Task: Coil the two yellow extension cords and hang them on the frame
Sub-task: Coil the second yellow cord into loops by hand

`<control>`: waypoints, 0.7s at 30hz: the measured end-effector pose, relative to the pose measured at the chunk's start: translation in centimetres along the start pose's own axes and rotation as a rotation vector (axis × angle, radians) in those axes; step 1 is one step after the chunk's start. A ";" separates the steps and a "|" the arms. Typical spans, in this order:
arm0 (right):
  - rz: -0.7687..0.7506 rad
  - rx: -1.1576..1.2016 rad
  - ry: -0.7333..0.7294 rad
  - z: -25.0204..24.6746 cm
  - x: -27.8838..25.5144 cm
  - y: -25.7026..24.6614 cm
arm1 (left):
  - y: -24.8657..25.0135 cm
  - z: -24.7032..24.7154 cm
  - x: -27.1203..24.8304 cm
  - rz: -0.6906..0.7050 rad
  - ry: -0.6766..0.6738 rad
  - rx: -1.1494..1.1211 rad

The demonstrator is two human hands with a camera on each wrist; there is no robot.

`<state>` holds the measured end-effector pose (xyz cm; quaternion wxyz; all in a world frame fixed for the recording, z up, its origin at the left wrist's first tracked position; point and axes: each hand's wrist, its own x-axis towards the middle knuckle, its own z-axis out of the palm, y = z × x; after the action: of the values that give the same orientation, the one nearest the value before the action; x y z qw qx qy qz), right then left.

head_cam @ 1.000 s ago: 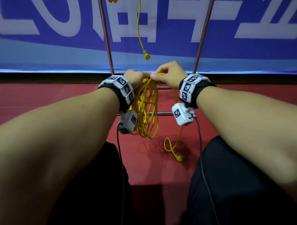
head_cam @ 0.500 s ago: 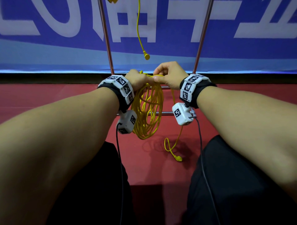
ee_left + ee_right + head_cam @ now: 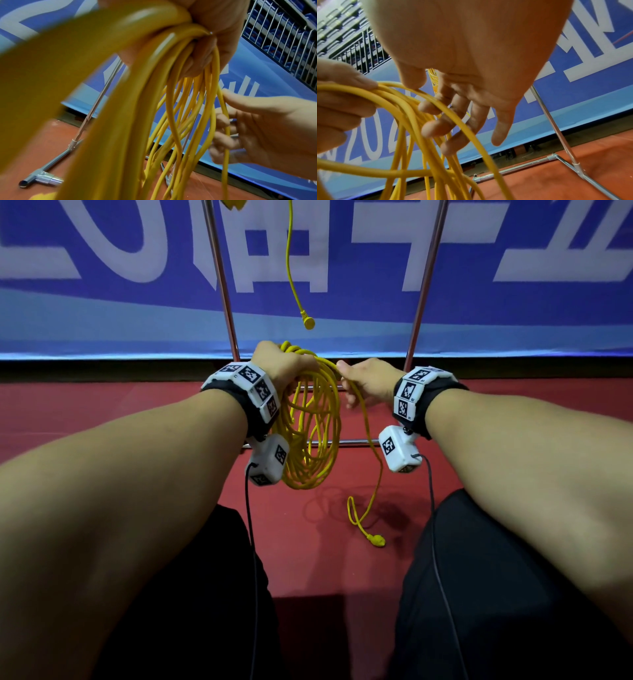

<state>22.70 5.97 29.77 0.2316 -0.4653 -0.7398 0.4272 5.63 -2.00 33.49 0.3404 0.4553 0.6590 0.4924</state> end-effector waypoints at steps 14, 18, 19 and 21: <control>-0.257 -0.136 0.173 0.3 0.2 -2.2 | -0.4 -0.5 -0.7 -0.089 -0.214 0.152; -0.269 -0.119 0.150 0.5 0.2 -2.4 | -0.4 -0.1 -0.6 -0.010 -0.158 0.201; -0.270 -0.090 0.143 0.6 0.1 -2.4 | -0.3 0.0 -0.7 0.009 -0.142 0.188; -0.268 -0.035 0.150 0.6 -0.1 -2.3 | -0.2 0.3 -0.5 0.037 -0.106 0.156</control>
<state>21.13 5.19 31.45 0.3331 -0.3970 -0.7832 0.3435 6.03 -2.43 33.26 0.3292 0.5180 0.6679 0.4209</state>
